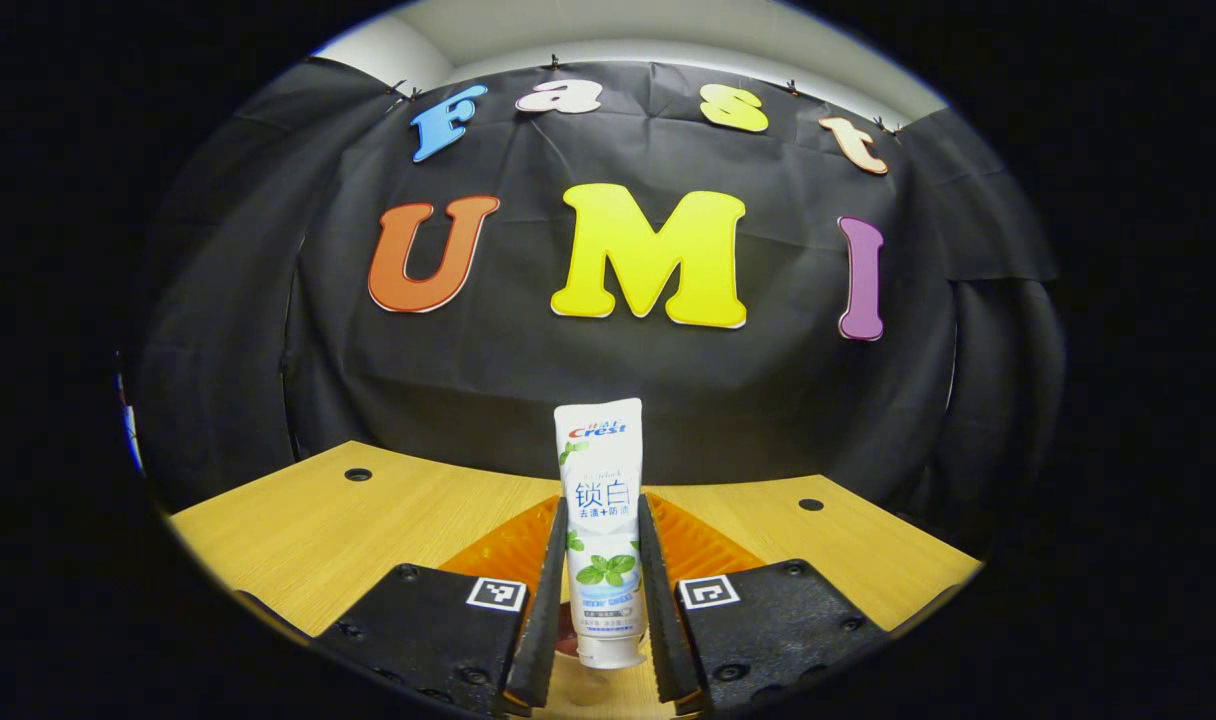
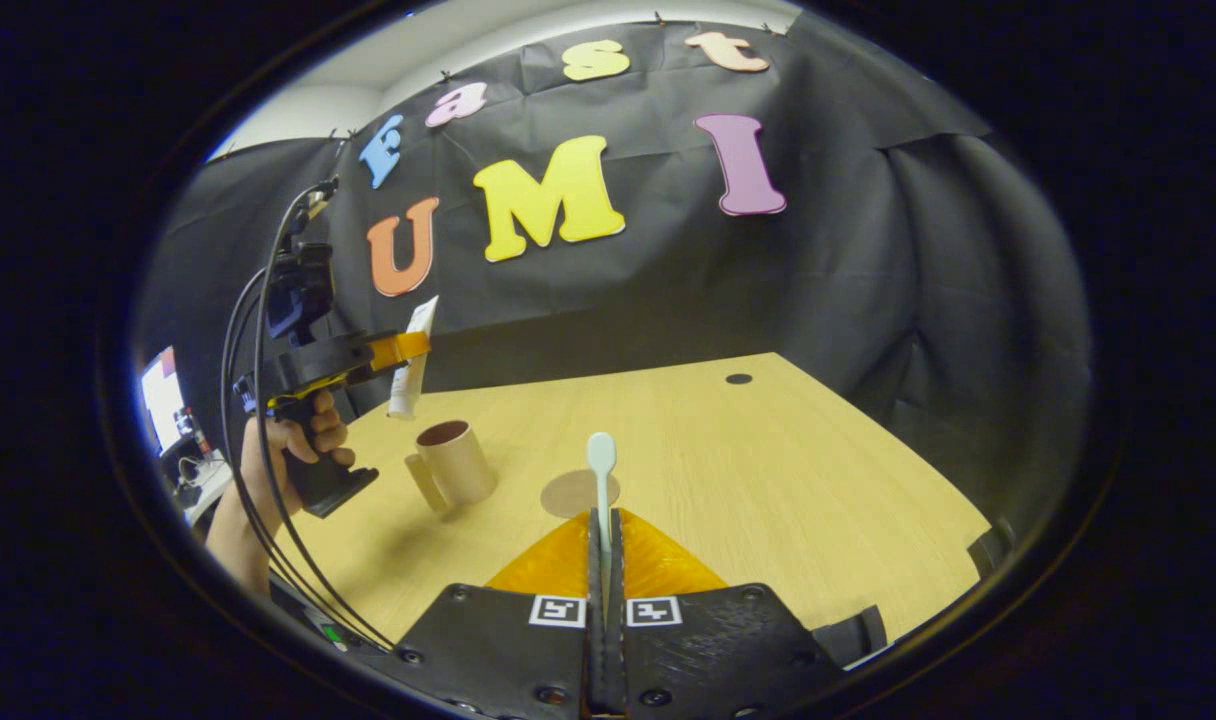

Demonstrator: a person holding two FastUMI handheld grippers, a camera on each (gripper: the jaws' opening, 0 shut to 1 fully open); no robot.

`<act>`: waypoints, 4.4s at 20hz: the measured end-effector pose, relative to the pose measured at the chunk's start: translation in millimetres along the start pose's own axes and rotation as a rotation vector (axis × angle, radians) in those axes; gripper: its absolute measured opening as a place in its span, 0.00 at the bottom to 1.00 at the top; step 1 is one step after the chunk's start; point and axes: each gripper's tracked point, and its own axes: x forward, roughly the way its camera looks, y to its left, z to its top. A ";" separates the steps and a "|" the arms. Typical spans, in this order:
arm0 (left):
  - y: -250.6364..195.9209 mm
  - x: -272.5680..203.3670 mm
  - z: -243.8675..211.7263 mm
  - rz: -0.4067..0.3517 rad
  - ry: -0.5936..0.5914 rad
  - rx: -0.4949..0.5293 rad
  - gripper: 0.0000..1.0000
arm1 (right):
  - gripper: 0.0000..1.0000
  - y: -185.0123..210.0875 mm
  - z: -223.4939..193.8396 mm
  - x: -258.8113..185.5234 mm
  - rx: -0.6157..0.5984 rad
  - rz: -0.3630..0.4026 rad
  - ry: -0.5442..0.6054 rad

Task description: Put the toothbrush and toothpaste on the desktop into the cup, then pick up the cup and place it on the coaster on the desktop.

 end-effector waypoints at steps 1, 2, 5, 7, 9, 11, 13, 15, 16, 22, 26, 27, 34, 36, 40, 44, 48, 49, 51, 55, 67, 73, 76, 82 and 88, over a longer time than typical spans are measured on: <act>-0.2 -0.6 -1.9 -0.002 0.004 -0.003 0.42 | 0.00 -0.6 -0.3 0.6 0.004 0.001 0.000; -0.4 -0.2 -2.2 -0.004 0.005 -0.008 0.43 | 0.00 -0.8 0.0 0.7 0.008 0.003 0.001; 1.7 -0.5 -7.6 0.004 0.020 -0.012 0.43 | 0.00 -1.2 -2.2 0.0 0.012 0.008 0.003; 2.5 0.3 -4.0 0.007 0.012 -0.010 0.43 | 0.00 -3.3 -2.8 0.9 0.019 0.007 0.007; 1.7 -0.8 7.3 0.011 -0.019 0.006 0.40 | 0.02 -4.3 -2.5 1.0 0.022 0.005 0.006; 0.9 -2.0 9.0 0.014 -0.029 0.023 0.40 | 0.00 -2.0 -1.4 1.4 0.020 0.008 0.002; -0.5 -4.7 7.3 0.004 -0.022 0.025 0.40 | 0.00 2.8 -1.2 2.3 0.009 0.020 0.001; -0.8 -7.0 5.0 -0.005 -0.011 0.017 0.46 | 0.00 10.5 -1.1 3.0 0.002 0.041 -0.001; -0.5 -8.3 2.3 -0.013 -0.002 0.020 0.61 | 0.02 14.3 0.0 4.0 -0.006 0.050 -0.003; 23.4 -34.4 17.0 0.027 -0.035 0.040 0.98 | 0.00 61.9 28.4 27.1 -0.062 0.174 -0.057; 57.3 -64.4 18.9 0.086 -0.034 0.055 0.91 | 0.00 107.5 64.4 60.4 -0.105 0.269 -0.142; 67.5 -74.2 19.5 0.105 -0.032 0.052 0.98 | 0.00 120.3 73.5 71.9 -0.106 0.293 -0.167; 136.2 -125.6 5.2 0.246 -0.017 0.056 0.90 | 0.02 200.6 143.1 128.3 -0.106 0.423 -0.381; 142.8 -130.0 -4.1 0.253 0.000 0.042 0.97 | 0.00 220.5 148.4 137.3 -0.121 0.452 -0.423; 150.6 -130.9 -14.1 0.254 0.025 0.008 0.97 | 0.00 241.9 132.2 158.8 -0.157 0.469 -0.427; 161.7 -134.2 -19.5 0.275 0.035 0.002 0.97 | 0.00 245.4 116.0 176.4 -0.147 0.470 -0.392; 158.0 -129.8 -26.1 0.269 0.058 -0.016 0.97 | 0.01 242.7 110.6 181.1 -0.138 0.476 -0.377; 157.5 -130.0 -24.8 0.271 0.058 -0.014 0.97 | 0.01 241.9 109.5 178.9 -0.130 0.483 -0.377; 155.5 -130.3 -21.3 0.270 0.051 -0.008 0.97 | 0.22 242.6 109.8 170.6 -0.122 0.516 -0.384; 146.5 -131.0 -17.6 0.261 0.052 -0.007 0.97 | 0.89 228.6 114.7 156.6 -0.130 0.498 -0.409; 62.6 -119.0 12.8 0.077 0.092 0.034 0.96 | 0.95 120.4 147.3 55.5 -0.130 0.368 -0.548; 25.0 -86.4 30.3 -0.049 0.327 0.121 0.97 | 0.95 48.8 111.9 -14.5 -0.173 0.329 -0.514; 6.6 -72.6 1.5 -0.092 0.554 0.140 0.97 | 0.95 15.1 82.3 -39.9 -0.177 0.294 -0.469; -9.3 -86.4 -83.9 -0.128 1.011 0.133 0.98 | 0.95 -25.1 34.8 -54.1 -0.175 0.230 -0.354; -12.9 -91.1 -117.0 -0.088 1.207 0.080 0.98 | 0.95 -23.8 12.8 -55.6 -0.125 0.230 -0.314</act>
